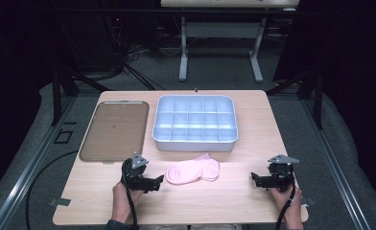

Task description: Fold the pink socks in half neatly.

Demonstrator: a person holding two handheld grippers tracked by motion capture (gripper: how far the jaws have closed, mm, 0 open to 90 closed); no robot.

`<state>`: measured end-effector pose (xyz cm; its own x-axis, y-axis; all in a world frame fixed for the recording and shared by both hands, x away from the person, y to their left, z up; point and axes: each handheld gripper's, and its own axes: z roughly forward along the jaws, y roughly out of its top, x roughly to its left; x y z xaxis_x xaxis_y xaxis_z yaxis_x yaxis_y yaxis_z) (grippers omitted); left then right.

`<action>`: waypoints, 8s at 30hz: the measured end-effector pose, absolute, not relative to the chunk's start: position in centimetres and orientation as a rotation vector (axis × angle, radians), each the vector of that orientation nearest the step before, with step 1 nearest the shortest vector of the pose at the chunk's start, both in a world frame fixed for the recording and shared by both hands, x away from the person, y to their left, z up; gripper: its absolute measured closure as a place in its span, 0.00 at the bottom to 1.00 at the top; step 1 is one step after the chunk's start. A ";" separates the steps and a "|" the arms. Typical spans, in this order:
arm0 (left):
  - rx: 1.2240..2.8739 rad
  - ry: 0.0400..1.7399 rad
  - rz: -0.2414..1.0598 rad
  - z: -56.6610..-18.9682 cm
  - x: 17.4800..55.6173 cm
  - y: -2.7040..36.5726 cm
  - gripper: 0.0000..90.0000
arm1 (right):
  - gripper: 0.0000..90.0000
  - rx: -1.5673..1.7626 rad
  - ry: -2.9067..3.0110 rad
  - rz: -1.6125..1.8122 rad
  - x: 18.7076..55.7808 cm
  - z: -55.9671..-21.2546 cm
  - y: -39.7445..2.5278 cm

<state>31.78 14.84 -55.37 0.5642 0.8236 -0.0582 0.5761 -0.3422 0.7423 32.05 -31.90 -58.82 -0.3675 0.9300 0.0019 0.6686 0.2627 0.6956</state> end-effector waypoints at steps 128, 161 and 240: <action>2.145 0.923 0.219 -55.9 28.1 10.9 0.45 | 0.00 1.459 2.114 0.874 32.1 -58.9 -31.8; 2.149 0.892 0.232 -58.2 27.0 11.8 0.91 | 0.04 1.452 2.103 0.882 31.8 -58.9 -31.7; 2.064 0.897 0.246 -59.0 27.2 12.5 0.91 | 0.92 1.245 2.467 1.189 25.6 -54.3 -19.2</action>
